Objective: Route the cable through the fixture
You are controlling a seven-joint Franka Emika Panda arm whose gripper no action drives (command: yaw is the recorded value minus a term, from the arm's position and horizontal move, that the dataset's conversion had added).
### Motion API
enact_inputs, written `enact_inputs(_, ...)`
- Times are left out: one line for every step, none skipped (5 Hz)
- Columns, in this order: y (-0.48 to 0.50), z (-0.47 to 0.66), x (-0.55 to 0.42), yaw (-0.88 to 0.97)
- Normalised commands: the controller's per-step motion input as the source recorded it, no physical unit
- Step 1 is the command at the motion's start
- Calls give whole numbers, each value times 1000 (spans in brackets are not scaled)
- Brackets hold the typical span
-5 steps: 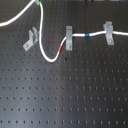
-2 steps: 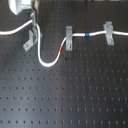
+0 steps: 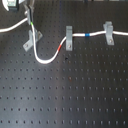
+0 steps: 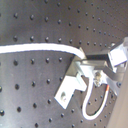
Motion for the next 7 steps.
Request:
enact_inputs(-96,325,-107,-66)
enact_inputs(-146,197,-196,0)
enact_inputs(-39,66,-189,9)
enact_inputs(142,3,-209,0)
enact_inputs(106,1,-100,-243)
enact_inputs(53,0,-53,-303)
enact_inputs(37,348,-179,-186)
